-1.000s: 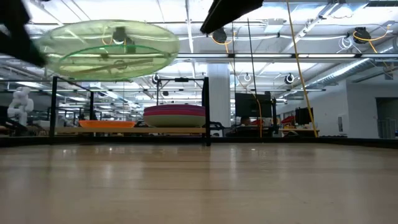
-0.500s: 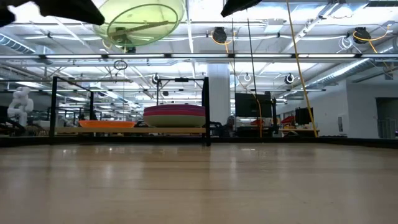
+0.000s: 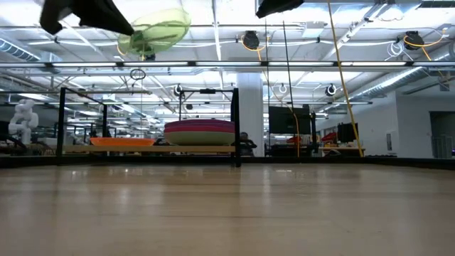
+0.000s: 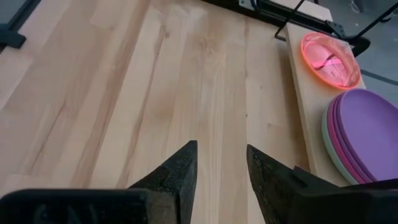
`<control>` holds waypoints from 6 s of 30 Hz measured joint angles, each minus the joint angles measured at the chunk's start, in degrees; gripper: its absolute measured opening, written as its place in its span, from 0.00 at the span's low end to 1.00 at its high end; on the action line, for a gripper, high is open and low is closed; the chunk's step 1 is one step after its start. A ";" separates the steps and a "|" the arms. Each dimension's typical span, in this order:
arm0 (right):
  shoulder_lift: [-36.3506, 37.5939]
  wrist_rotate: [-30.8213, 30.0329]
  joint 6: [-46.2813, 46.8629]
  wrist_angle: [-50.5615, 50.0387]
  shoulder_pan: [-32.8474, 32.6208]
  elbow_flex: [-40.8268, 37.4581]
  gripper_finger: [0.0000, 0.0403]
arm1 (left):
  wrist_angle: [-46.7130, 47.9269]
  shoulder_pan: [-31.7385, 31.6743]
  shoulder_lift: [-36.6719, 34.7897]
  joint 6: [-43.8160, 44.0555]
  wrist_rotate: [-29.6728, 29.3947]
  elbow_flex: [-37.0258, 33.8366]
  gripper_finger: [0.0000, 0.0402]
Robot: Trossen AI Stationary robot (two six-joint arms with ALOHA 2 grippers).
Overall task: Place and stack plates onto a shelf
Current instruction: Stack the transparent green plate on the transparent red plate on the shelf, then return to Home Position
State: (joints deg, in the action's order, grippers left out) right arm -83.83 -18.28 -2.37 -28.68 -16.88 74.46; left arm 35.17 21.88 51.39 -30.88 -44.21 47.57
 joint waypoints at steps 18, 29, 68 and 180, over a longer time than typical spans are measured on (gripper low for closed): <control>0.00 0.06 1.07 0.19 0.02 0.00 0.30 | 9.14 -10.53 -0.75 13.08 0.25 -0.02 0.00; 0.00 0.08 1.31 0.21 0.02 0.00 0.30 | 10.59 -16.45 -0.78 14.47 0.22 -3.82 0.00; 0.00 0.17 1.11 0.65 0.04 -0.02 0.30 | 8.84 -38.57 11.21 21.14 14.81 -6.29 0.00; 44.85 11.10 -12.99 58.32 9.86 -68.48 0.00 | -44.18 1.14 -34.26 21.95 30.79 -47.04 0.01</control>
State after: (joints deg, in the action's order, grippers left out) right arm -38.98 -7.18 -15.36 29.64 -7.03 5.98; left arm -9.02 23.02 17.12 -8.93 -13.41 0.54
